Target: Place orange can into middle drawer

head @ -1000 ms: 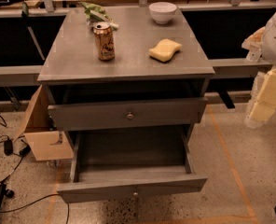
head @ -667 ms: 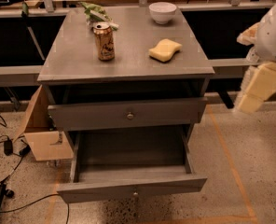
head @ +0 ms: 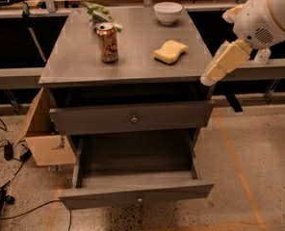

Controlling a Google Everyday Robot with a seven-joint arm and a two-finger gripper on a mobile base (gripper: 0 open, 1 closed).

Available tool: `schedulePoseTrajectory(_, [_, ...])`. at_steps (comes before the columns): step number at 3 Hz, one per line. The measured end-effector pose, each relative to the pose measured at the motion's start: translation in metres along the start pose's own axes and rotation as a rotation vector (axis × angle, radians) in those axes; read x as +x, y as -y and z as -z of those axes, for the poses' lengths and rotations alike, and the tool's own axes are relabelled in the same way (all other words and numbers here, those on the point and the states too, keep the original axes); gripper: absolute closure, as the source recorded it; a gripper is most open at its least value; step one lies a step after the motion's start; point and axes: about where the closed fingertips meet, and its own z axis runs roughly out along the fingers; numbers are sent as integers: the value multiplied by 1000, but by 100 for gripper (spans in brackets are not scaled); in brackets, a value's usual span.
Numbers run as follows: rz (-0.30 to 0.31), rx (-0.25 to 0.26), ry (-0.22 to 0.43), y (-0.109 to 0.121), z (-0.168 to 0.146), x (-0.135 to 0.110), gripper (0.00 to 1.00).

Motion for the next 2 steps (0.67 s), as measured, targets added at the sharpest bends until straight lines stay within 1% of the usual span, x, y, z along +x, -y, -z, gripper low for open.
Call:
schedulePoseTrajectory(1, [1, -2, -1, -1, 0, 0, 0])
schedulePoseTrajectory(2, [-55, 18, 35, 4, -19, -7, 0])
